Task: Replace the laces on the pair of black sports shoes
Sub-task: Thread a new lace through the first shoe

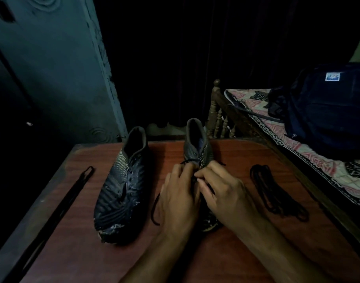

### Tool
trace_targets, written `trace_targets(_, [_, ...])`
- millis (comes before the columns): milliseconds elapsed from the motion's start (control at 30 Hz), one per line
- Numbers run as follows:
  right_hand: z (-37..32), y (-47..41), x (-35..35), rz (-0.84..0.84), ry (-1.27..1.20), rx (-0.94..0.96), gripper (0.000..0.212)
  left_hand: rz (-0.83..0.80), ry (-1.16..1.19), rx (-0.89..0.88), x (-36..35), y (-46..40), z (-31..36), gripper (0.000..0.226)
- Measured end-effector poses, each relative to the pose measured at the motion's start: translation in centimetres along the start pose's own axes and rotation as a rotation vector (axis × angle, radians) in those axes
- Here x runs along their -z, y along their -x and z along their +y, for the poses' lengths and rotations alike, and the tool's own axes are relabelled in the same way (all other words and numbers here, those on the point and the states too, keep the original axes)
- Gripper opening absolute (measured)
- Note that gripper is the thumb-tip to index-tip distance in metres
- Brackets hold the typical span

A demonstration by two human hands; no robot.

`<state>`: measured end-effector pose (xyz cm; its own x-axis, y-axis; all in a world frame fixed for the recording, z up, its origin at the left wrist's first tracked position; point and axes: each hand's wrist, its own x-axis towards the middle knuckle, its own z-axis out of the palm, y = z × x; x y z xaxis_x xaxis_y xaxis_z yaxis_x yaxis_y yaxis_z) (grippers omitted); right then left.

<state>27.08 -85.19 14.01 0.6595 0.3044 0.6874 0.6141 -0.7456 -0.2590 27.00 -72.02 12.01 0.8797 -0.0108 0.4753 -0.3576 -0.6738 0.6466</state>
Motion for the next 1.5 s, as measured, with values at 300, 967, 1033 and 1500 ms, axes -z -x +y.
trace_targets(300, [-0.4, 0.8, -0.1, 0.083, -0.289, -0.483, 0.004, 0.033, 0.182, 0.031, 0.2, -0.2, -0.5, 0.025])
trace_targets(967, [0.7, 1.1, 0.9, -0.205, -0.693, -0.590, 0.020, -0.078, 0.354, 0.155, 1.1, -0.8, 0.4, 0.025])
trace_targets(1033, [1.0, 1.1, 1.0, -0.230, -0.657, -0.530, 0.013, -0.110, 0.389, 0.184, 1.3, -0.8, 0.5, 0.021])
trace_targets(1500, [1.4, 0.4, 0.2, -0.009, -0.764, -0.721, 0.026, -0.450, 0.523, -0.068, 2.2, -0.5, 0.3, 0.011])
